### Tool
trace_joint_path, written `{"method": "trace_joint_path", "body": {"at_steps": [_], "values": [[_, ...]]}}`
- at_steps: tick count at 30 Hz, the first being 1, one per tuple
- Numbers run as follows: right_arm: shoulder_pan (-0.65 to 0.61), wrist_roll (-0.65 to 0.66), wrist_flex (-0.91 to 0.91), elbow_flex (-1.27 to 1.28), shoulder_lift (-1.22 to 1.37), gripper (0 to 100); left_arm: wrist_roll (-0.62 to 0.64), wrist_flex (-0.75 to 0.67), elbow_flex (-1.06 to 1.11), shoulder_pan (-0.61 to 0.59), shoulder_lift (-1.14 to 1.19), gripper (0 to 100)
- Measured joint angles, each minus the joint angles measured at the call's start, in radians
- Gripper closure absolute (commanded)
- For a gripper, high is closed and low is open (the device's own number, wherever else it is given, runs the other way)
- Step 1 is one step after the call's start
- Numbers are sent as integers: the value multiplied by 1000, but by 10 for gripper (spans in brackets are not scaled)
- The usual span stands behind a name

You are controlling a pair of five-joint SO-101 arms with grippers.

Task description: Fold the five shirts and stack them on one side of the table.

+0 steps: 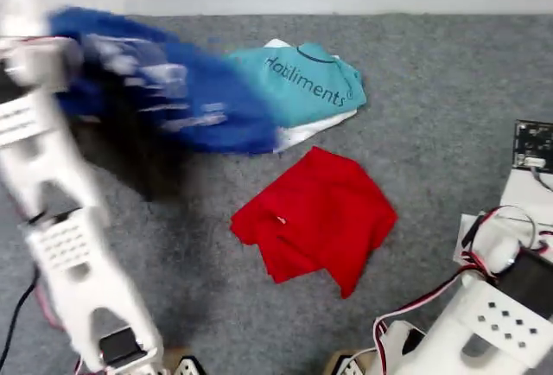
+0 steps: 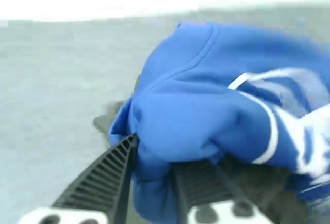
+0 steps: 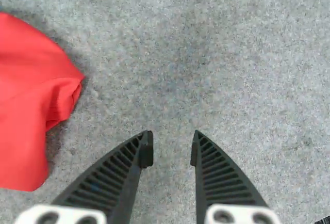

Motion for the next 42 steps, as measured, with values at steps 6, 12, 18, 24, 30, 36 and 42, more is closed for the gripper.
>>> {"method": "trace_joint_path", "body": {"at_steps": [6, 12, 18, 24, 30, 36, 42], "values": [[0, 0, 0, 0, 0, 872, 0, 0, 0, -275, -192, 988], [0, 0, 0, 0, 0, 872, 0, 0, 0, -336, -232, 987], [0, 0, 0, 0, 0, 872, 2, 0, 11, -327, -232, 986], [0, 0, 0, 0, 0, 872, 0, 0, 155, -304, -232, 983], [0, 0, 0, 0, 0, 872, 0, 0, 315, -304, -247, 763], [0, 0, 0, 2, 0, 872, 0, 0, 514, -304, -358, 739], [0, 0, 0, 8, 0, 872, 0, 0, 657, -284, -537, 739]]}}
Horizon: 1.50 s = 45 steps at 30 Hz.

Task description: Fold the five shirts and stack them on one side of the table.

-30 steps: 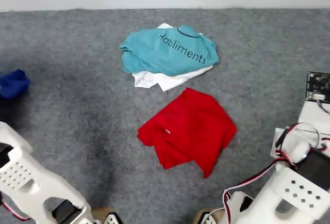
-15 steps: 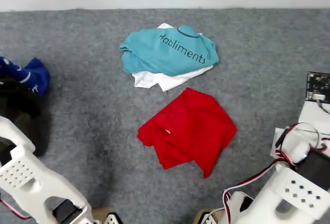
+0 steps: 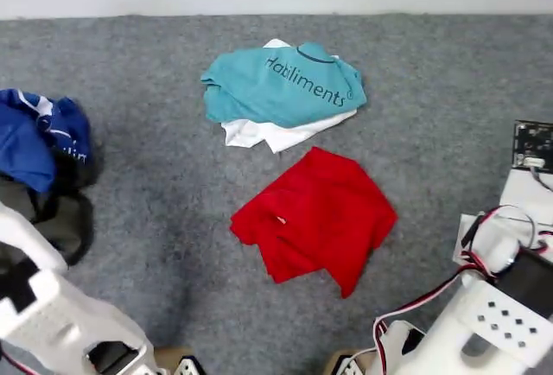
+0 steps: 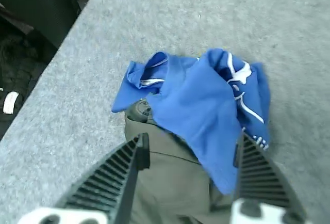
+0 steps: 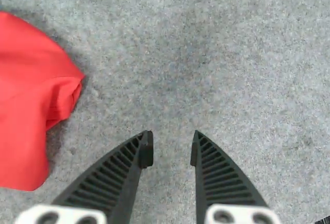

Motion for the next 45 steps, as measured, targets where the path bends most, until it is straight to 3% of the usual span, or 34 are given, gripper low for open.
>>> {"method": "trace_joint_path", "body": {"at_steps": [4, 9, 13, 19, 24, 29, 33, 38, 45], "values": [[0, 0, 0, 55, 0, 872, 0, 0, 158, 150, -121, 739], [0, 0, 0, 64, 2, 872, 5, -40, 430, 454, -146, 739], [0, 0, 0, 64, 5, 872, 80, -203, 578, 690, -40, 733], [0, 0, 0, 64, 5, 872, 107, -391, 535, 885, 213, 659], [0, 0, -2, 66, 5, 872, 129, -419, 367, 951, 414, 659], [0, 0, -2, 66, 5, 872, 255, -489, 173, 956, 644, 665], [0, 0, -2, 66, 5, 872, 308, -502, 11, 956, 824, 769], [0, 0, -2, 66, 5, 872, 264, -450, -207, 959, 961, 985], [0, 0, -2, 66, 5, 872, 124, -368, -443, 961, 1060, 988]]}}
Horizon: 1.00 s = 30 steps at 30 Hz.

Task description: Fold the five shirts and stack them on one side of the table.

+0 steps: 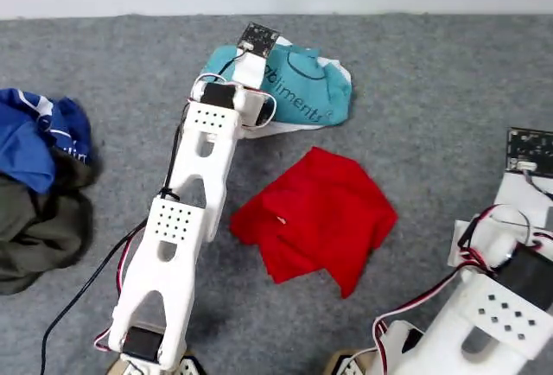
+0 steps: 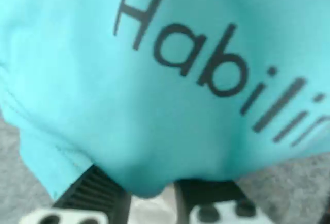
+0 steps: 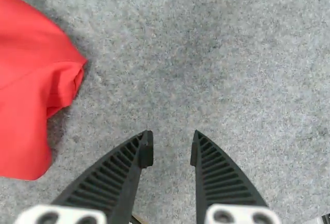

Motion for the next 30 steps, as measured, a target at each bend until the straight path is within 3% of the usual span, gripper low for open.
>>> {"method": "trace_joint_path", "body": {"at_steps": [5, 11, 30], "values": [[0, 0, 0, 0, 0, 872, -18, 155, -213, -17, 3, 988], [0, 0, 0, 0, 0, 872, -32, 345, -216, -107, -124, 988], [0, 0, 0, 0, 0, 872, -84, 364, -219, -695, -930, 988]]}}
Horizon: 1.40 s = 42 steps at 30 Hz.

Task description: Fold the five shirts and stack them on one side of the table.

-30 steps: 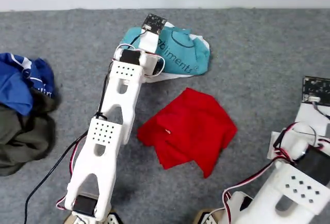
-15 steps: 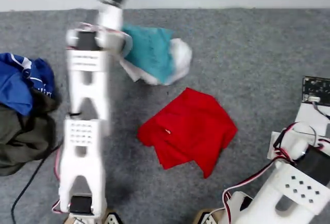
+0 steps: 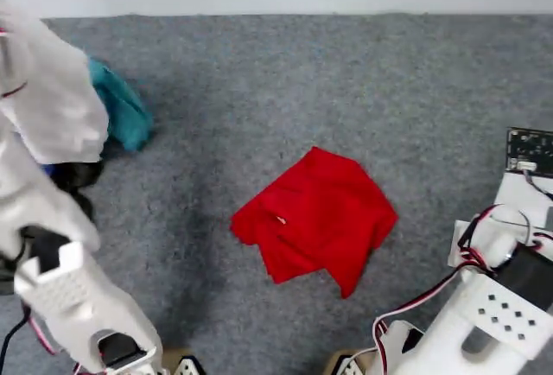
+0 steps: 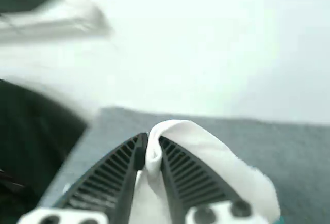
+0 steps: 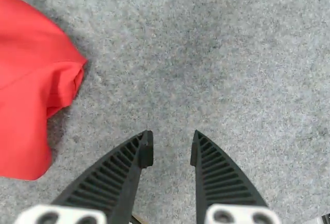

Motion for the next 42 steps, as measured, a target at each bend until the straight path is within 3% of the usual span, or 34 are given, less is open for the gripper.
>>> {"method": "trace_joint_path", "body": {"at_steps": [6, 15, 21, 27, 33, 37, 42], "values": [[0, 0, 0, 0, 0, 872, 0, 0, -8, -112, -94, 988], [0, 0, 0, 0, 0, 872, 0, 0, -8, -269, -28, 976], [0, 0, 0, 0, 0, 872, -5, 0, 153, -264, 86, 759], [0, 0, 0, 0, 0, 872, -80, 0, 563, -193, 94, 765], [0, 0, 0, 0, 0, 872, -95, 0, 726, -106, -2, 765], [0, 0, 0, 0, 0, 872, -95, 0, 905, 54, -158, 765], [0, 0, 0, 0, 0, 872, -101, 0, 1269, 371, -301, 765]]}}
